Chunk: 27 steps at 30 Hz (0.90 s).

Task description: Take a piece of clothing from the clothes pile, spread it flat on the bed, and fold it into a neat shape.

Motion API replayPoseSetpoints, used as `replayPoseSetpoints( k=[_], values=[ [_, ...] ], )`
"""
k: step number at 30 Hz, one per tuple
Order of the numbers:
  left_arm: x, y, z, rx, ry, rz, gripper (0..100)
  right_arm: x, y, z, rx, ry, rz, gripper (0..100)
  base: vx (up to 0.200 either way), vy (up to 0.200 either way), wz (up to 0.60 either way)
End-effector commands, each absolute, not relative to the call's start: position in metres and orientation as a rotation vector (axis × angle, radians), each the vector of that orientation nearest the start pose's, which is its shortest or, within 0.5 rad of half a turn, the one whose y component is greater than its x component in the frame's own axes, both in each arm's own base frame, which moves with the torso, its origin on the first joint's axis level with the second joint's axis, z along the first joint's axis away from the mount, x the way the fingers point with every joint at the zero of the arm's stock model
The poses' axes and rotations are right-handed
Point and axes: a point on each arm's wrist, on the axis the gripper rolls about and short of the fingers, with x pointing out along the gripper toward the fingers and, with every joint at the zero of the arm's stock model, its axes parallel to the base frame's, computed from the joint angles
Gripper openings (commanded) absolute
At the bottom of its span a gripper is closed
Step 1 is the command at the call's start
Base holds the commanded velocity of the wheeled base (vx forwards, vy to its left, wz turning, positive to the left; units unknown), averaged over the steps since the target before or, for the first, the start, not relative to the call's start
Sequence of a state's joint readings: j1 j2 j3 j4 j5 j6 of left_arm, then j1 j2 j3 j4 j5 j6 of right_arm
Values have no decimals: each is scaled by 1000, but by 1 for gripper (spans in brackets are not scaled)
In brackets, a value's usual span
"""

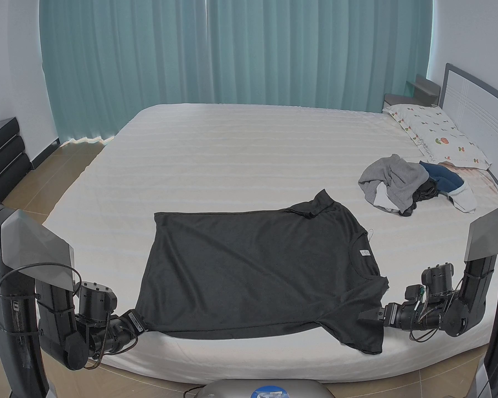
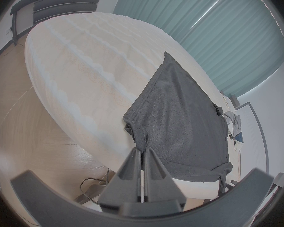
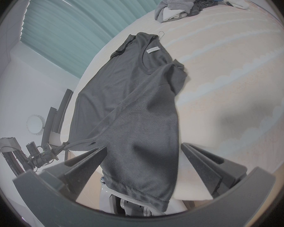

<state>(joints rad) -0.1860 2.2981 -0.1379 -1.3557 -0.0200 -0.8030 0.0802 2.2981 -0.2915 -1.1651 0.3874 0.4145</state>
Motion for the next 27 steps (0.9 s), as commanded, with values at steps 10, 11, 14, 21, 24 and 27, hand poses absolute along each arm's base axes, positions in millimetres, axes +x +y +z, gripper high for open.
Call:
replayPoseSetpoints(
  k=[10, 11, 14, 21, 24, 27],
  values=[
    [233, -44, -37, -694, 829, 139, 0, 248, 20, -37, 494, 919, 190, 0, 0, 0, 0],
    [234, -44, -37, -697, 825, 140, 0, 246, 19, -34, 496, 914, 189, 0, 0, 0, 0],
    [234, -43, -36, -702, 822, 144, 0, 239, 19, -26, 493, 902, 194, 0, 0, 0, 0],
    [233, -41, -26, -687, 781, 137, 0, 229, 20, -8, 468, 862, 227, 0, 0, 0, 0],
    [232, -40, -22, -671, 773, 129, 0, 220, 19, -7, 468, 883, 220, 0, 0, 0, 0],
    [230, -36, -21, -653, 770, 132, 0, 198, 15, -10, 463, 941, 214, 0, 0, 0, 0]
  ],
)
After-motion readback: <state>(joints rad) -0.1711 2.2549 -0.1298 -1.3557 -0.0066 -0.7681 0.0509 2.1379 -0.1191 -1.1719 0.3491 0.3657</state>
